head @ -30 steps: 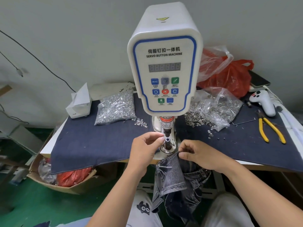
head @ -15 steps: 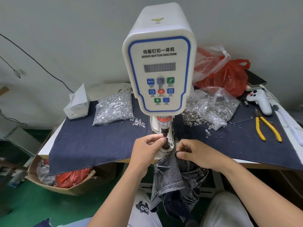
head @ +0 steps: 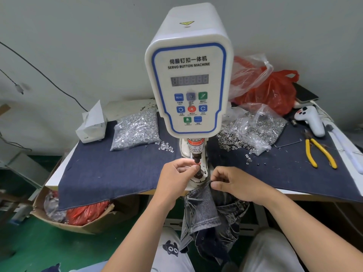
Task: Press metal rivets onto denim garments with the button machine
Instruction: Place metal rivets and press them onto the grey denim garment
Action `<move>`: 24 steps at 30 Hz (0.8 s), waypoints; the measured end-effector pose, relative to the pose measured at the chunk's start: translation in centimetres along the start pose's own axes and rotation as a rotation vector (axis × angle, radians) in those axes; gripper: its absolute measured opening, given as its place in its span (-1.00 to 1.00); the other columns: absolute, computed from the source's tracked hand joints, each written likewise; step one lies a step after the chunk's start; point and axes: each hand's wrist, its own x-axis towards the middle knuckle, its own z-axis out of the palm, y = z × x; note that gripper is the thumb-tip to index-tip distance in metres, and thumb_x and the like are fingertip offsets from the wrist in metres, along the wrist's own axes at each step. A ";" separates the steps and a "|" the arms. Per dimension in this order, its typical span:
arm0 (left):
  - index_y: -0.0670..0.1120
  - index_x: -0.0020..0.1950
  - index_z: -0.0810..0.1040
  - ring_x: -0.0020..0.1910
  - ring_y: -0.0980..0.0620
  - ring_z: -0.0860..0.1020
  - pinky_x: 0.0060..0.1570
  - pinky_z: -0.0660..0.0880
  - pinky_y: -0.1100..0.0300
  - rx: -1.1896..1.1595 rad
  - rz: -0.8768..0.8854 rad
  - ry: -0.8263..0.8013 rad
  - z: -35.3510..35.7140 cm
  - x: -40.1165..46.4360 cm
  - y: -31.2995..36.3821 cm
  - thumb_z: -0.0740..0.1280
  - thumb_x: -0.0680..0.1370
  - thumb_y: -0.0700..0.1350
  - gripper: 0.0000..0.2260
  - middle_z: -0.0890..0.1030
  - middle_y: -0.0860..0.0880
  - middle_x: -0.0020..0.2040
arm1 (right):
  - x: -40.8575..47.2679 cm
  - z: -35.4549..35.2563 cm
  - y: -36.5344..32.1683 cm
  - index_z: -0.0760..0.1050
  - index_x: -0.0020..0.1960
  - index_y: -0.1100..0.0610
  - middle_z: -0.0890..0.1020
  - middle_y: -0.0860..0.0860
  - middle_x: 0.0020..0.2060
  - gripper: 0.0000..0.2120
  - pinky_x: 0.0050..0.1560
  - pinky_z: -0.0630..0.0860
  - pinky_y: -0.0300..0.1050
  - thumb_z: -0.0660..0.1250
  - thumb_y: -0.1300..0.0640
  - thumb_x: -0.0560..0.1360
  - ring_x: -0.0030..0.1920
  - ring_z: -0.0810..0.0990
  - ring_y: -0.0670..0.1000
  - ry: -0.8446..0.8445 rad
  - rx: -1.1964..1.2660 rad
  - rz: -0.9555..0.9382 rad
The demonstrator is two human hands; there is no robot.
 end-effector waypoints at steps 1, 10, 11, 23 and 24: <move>0.04 -0.01 0.74 -0.12 0.14 0.74 -0.17 0.56 0.39 0.010 0.009 0.003 0.0 0.0 0.1 0.53 0.57 -0.12 -0.94 0.77 0.04 -0.17 | 0.0 0.0 0.0 0.53 -0.11 -0.14 0.60 -0.14 -0.28 -0.88 -0.12 0.45 -0.16 0.42 0.02 0.59 -0.27 0.48 -0.16 0.002 -0.002 0.000; 0.06 -0.02 0.74 -0.15 0.16 0.73 -0.17 0.57 0.36 0.144 0.068 0.012 -0.2 0.0 0.4 0.54 0.56 -0.11 -0.93 0.77 0.08 -0.19 | -0.1 0.1 -0.1 0.53 -0.10 -0.12 0.60 -0.14 -0.27 -0.88 -0.10 0.45 -0.15 0.42 0.03 0.58 -0.25 0.49 -0.15 -0.002 0.001 -0.004; 0.06 -0.01 0.75 -0.14 0.16 0.74 -0.16 0.58 0.36 0.151 0.073 0.008 -0.3 0.0 0.4 0.54 0.56 -0.11 -0.93 0.77 0.09 -0.19 | -0.1 0.0 -0.1 0.53 -0.10 -0.13 0.59 -0.15 -0.27 -0.88 -0.10 0.45 -0.15 0.42 0.03 0.58 -0.25 0.49 -0.15 -0.003 0.000 -0.004; 0.09 0.04 0.73 -0.07 0.16 0.72 -0.07 0.63 0.30 0.108 0.119 0.074 -0.6 -0.5 0.4 0.49 0.61 -0.09 -0.92 0.76 0.14 -0.12 | -0.3 0.0 -0.4 0.53 -0.11 -0.10 0.60 -0.12 -0.26 -0.89 -0.11 0.45 -0.16 0.42 0.03 0.58 -0.26 0.49 -0.15 -0.012 0.000 0.007; 0.10 0.04 0.72 -0.05 0.18 0.71 -0.07 0.59 0.36 0.109 0.156 0.123 -0.7 -0.9 0.2 0.45 0.64 -0.08 -0.91 0.75 0.16 -0.10 | -0.4 -0.1 -0.5 0.54 -0.11 -0.09 0.61 -0.12 -0.26 -0.89 -0.11 0.45 -0.18 0.43 0.04 0.58 -0.26 0.50 -0.15 -0.013 0.002 0.007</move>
